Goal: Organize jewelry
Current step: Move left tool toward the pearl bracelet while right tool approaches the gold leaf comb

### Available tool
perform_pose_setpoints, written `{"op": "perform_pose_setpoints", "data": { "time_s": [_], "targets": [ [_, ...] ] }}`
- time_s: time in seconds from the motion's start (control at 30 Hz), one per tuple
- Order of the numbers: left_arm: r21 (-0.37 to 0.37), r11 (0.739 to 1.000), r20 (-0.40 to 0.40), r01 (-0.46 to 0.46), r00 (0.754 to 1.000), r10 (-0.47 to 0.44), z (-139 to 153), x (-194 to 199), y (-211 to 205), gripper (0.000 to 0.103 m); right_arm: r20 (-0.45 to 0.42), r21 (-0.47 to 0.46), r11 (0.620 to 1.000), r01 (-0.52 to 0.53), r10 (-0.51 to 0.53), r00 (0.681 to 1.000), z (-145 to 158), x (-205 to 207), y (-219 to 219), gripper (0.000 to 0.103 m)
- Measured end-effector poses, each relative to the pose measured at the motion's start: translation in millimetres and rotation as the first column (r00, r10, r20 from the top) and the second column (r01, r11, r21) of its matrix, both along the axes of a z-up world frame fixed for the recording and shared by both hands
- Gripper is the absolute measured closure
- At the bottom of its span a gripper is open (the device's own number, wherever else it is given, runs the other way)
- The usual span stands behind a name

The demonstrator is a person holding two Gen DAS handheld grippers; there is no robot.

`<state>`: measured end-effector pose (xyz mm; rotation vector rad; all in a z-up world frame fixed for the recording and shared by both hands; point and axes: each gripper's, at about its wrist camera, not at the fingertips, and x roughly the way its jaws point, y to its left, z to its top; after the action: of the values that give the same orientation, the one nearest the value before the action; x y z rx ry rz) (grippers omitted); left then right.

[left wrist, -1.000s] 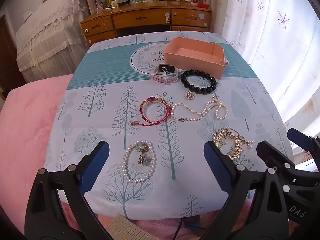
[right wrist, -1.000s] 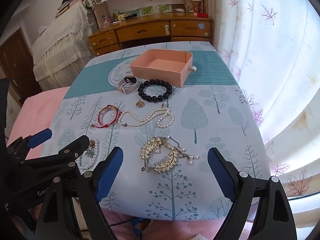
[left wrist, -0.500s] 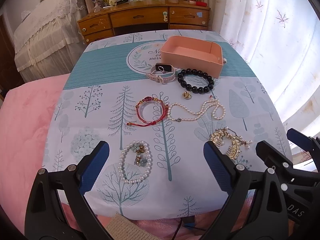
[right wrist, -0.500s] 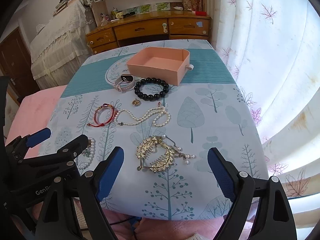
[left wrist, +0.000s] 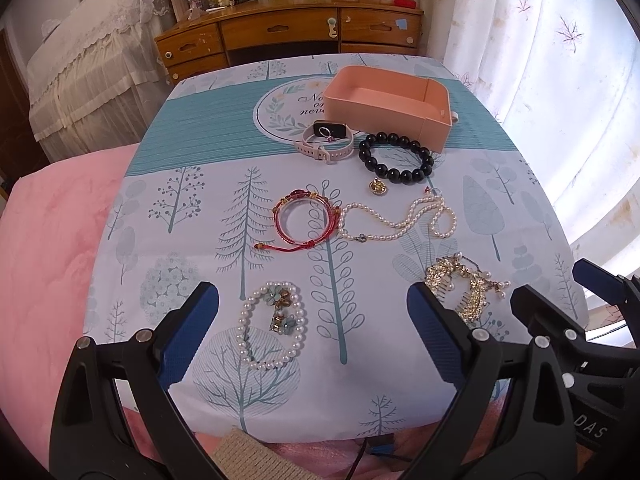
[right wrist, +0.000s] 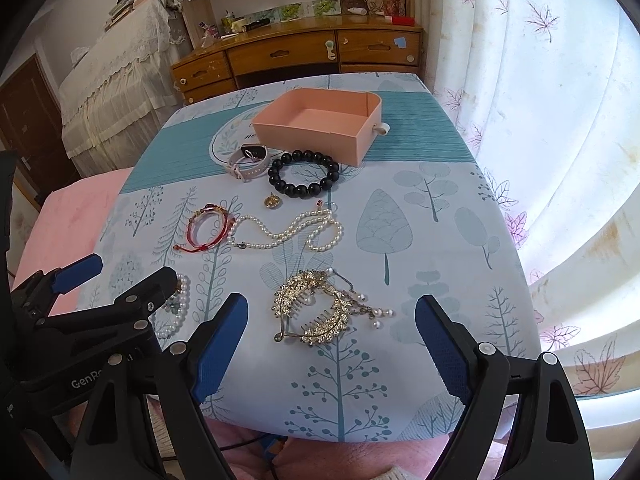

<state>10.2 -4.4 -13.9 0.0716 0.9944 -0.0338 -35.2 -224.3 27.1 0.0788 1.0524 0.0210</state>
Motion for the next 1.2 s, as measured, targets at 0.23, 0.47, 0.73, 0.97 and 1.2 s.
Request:
{"op": "perform_pose_setpoints", "data": {
  "time_s": [0.23, 0.47, 0.73, 0.97, 1.2],
  "targets": [
    [0.007, 1.0, -0.013, 0.009, 1.0, -0.009, -6, 6, -3, 0.009, -0.018, 0.011, 1.0, 0.005, -0.005, 1.0, -8, 4, -1, 0.016],
    [0.011, 1.0, -0.027, 0.009, 1.0, -0.008, -10, 10, -4, 0.009, -0.022, 0.013, 1.0, -0.007, 0.008, 1.0, -13, 8, 0, 0.022],
    [0.003, 1.0, -0.035, 0.016, 0.999, -0.016, -14, 12, -2, 0.009, -0.031, 0.031, 0.999, -0.021, 0.022, 0.999, -17, 13, 3, 0.026],
    [0.003, 1.0, -0.046, 0.018, 0.999, -0.018, -16, 12, -3, 0.009, -0.044, 0.056, 0.998, 0.0, 0.003, 0.999, -19, 14, -4, 0.026],
    [-0.006, 1.0, -0.056, 0.003, 0.998, -0.003, -18, 13, 2, 0.009, -0.053, 0.061, 0.998, -0.012, 0.015, 0.998, -22, 15, -1, 0.031]
  ]
}}
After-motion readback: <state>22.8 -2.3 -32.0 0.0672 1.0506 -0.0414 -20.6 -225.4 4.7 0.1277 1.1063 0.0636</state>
